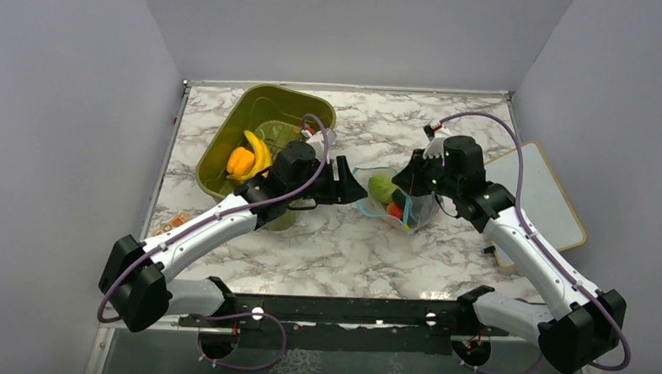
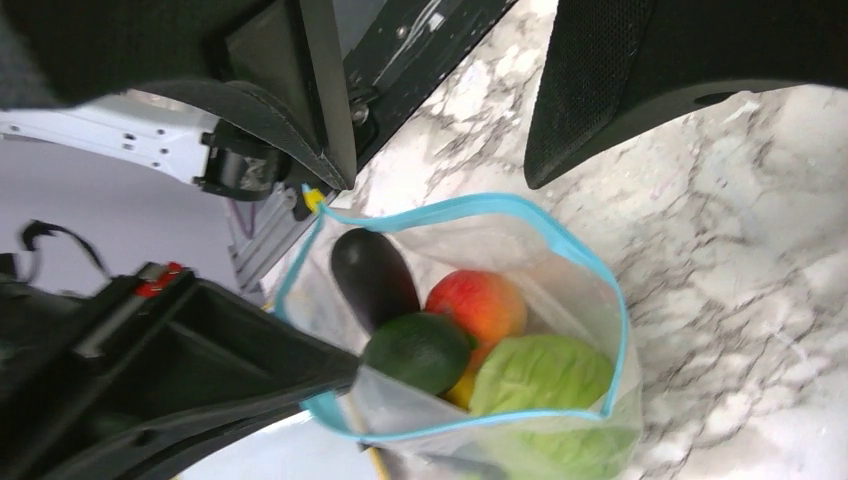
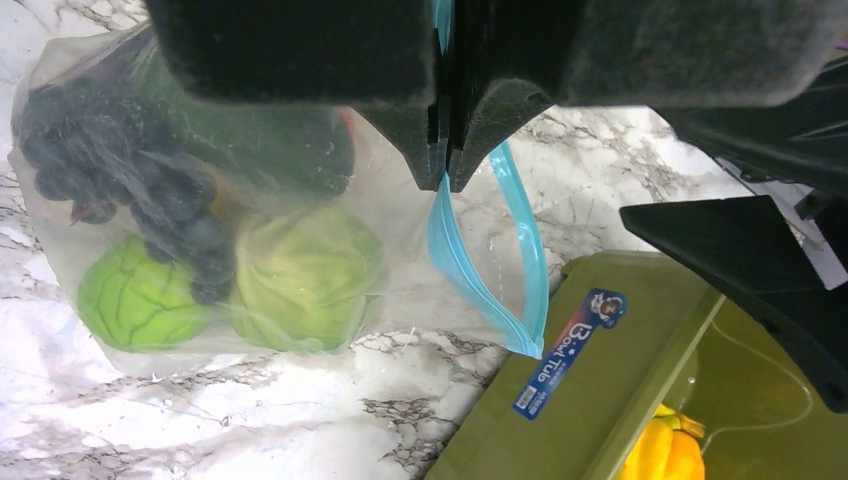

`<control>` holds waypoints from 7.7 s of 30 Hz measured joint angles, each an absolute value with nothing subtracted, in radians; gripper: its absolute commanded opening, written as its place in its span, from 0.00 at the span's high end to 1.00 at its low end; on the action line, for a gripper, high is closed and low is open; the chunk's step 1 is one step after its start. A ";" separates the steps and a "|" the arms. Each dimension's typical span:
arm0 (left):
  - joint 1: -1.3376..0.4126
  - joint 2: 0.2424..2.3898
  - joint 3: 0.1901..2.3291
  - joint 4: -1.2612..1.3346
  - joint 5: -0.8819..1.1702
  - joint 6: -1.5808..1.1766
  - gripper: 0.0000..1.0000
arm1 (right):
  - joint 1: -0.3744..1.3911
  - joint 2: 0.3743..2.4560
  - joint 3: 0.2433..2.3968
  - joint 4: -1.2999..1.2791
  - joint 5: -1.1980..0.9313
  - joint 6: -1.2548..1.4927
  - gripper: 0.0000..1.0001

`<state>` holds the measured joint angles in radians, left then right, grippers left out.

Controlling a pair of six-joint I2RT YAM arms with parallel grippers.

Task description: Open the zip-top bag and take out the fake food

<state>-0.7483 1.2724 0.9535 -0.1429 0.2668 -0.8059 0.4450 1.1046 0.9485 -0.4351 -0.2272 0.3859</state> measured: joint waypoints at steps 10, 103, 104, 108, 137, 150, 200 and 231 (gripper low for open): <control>-0.783 1.265 0.955 0.029 0.332 -0.871 0.39 | 0.445 1.075 0.946 -0.426 -0.226 0.397 0.99; -0.957 1.590 0.896 0.195 0.339 -1.165 0.40 | 0.444 0.824 0.632 -0.258 -0.319 0.813 0.99; -0.960 1.590 0.892 0.198 0.329 -1.174 0.39 | 0.444 0.822 0.632 -0.252 -0.318 0.824 0.99; -0.971 1.589 0.888 0.228 0.303 -1.206 0.37 | 0.444 0.824 0.632 -0.238 -0.319 0.850 0.99; -0.805 1.486 0.892 0.067 0.254 -1.041 0.38 | 0.436 1.059 0.948 -0.480 -0.097 0.533 0.78; -0.805 1.487 0.945 0.036 0.457 -0.921 0.37 | 0.432 0.799 0.743 -0.660 -0.085 0.640 0.78; -0.872 1.592 1.039 -0.125 0.465 -0.801 0.73 | 0.430 0.836 0.578 -0.472 -0.391 0.786 0.91; -0.892 1.657 1.040 -0.112 0.465 -0.800 0.77 | 0.430 0.822 0.518 -0.479 -0.282 0.786 0.80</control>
